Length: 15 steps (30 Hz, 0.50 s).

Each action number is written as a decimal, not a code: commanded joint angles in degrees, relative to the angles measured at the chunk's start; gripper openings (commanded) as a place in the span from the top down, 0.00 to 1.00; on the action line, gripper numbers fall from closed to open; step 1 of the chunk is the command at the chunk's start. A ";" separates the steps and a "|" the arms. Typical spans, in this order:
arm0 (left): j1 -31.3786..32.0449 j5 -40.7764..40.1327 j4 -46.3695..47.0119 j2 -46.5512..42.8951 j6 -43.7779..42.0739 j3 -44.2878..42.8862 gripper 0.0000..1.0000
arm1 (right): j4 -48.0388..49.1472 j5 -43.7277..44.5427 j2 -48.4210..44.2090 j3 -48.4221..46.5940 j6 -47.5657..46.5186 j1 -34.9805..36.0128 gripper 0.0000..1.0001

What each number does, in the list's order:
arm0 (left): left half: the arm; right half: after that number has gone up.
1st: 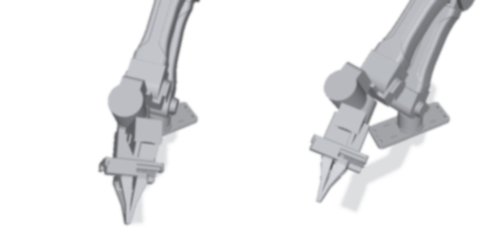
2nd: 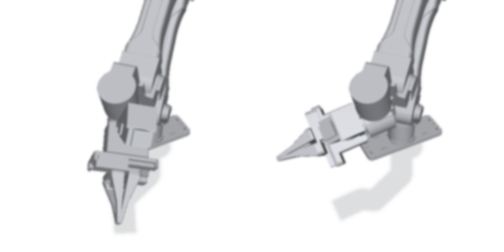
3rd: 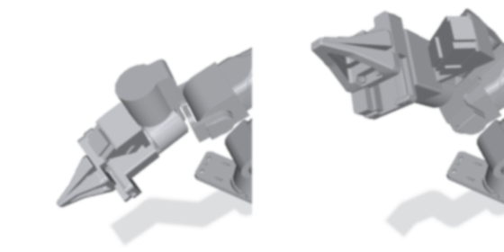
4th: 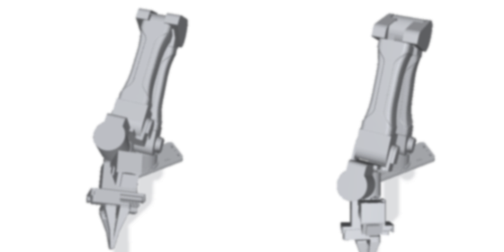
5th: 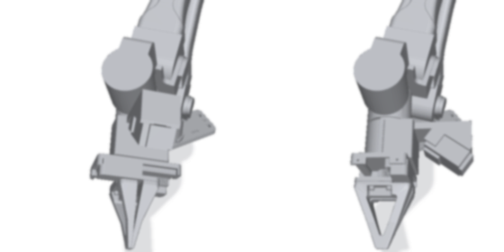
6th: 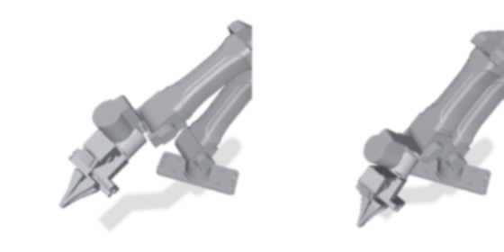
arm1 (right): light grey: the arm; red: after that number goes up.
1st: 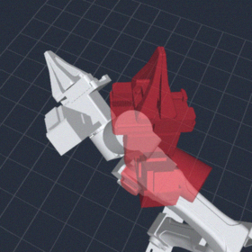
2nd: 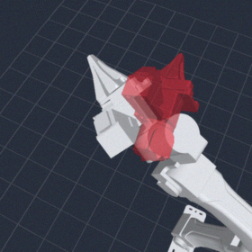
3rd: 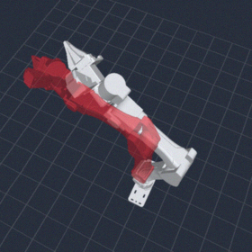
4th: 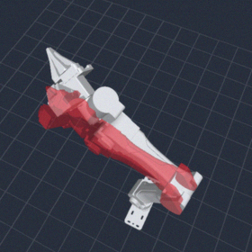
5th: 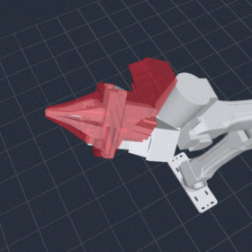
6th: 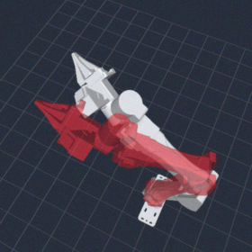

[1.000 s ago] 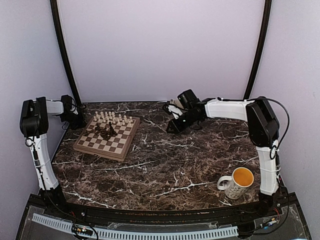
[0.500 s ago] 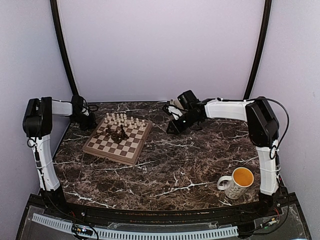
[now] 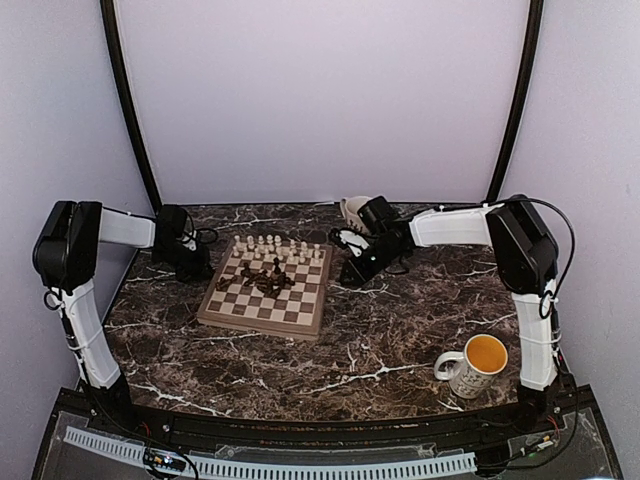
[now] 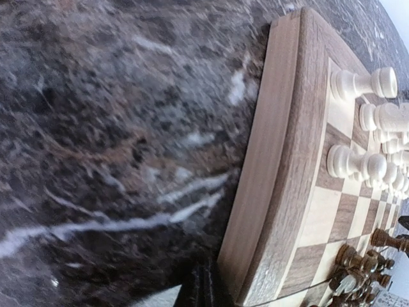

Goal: Set up the chess pieces on the board
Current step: Position the chessboard at the center of the board, then move the chessboard to the center of the board.

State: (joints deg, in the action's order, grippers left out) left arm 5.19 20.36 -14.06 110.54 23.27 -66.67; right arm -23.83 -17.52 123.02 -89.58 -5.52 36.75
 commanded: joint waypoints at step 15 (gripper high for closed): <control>13.37 -0.59 3.16 -9.57 6.17 12.00 1.00 | 2.11 1.08 -6.76 10.70 -6.55 1.02 0.71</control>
State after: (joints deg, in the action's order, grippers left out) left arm 15.38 17.61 -11.31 104.49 27.53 -58.33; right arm -22.13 -15.11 119.35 -80.79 -10.09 36.67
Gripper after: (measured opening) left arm 0.008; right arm 0.296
